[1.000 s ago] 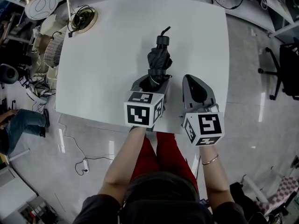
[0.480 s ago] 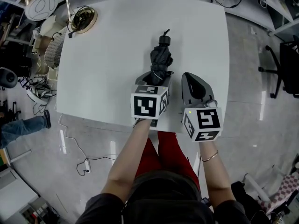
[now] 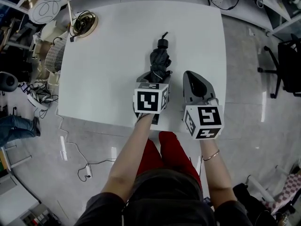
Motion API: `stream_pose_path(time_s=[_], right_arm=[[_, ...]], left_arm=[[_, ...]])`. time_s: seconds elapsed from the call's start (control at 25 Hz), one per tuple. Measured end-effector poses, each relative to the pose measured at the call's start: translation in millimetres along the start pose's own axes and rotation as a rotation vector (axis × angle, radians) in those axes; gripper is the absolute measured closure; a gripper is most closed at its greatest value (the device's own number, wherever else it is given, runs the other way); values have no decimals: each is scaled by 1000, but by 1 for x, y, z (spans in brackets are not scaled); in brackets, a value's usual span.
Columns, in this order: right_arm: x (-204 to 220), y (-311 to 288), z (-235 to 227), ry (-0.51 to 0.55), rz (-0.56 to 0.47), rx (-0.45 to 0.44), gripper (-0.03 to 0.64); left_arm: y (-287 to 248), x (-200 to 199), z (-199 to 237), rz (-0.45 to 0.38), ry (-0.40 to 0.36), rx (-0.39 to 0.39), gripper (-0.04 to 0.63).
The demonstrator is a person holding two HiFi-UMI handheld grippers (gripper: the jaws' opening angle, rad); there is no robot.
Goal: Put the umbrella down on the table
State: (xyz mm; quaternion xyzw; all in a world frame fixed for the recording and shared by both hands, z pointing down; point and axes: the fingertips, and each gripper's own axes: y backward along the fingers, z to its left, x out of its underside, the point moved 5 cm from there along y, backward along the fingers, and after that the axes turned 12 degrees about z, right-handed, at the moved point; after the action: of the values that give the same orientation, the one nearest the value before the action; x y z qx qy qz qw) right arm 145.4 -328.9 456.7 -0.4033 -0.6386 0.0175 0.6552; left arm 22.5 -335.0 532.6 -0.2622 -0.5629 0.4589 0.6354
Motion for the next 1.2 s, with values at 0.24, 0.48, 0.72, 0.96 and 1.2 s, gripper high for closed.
stream_pose_path(time_s=[0.24,0.48,0.72,0.96,1.2], right_arm=[[-11,16,-2,-3,-31,32,601],[-23,33,3,2,-70,59,601],[-27,49,3,-1,-94,78,601],[-31,64,5,-11,-115,100,601],[-34,77,9,-20,-140,116,601]], left_arm=[[7,-2,0,-52,-20,-44,309],[15,-1,-2,-93,-29,-70,299],[24,0,-7,-138,-18,-78,298],[45,-2,-11,-198,-39,-67,299],[77,-10,-17,-293,-43,-18,308]])
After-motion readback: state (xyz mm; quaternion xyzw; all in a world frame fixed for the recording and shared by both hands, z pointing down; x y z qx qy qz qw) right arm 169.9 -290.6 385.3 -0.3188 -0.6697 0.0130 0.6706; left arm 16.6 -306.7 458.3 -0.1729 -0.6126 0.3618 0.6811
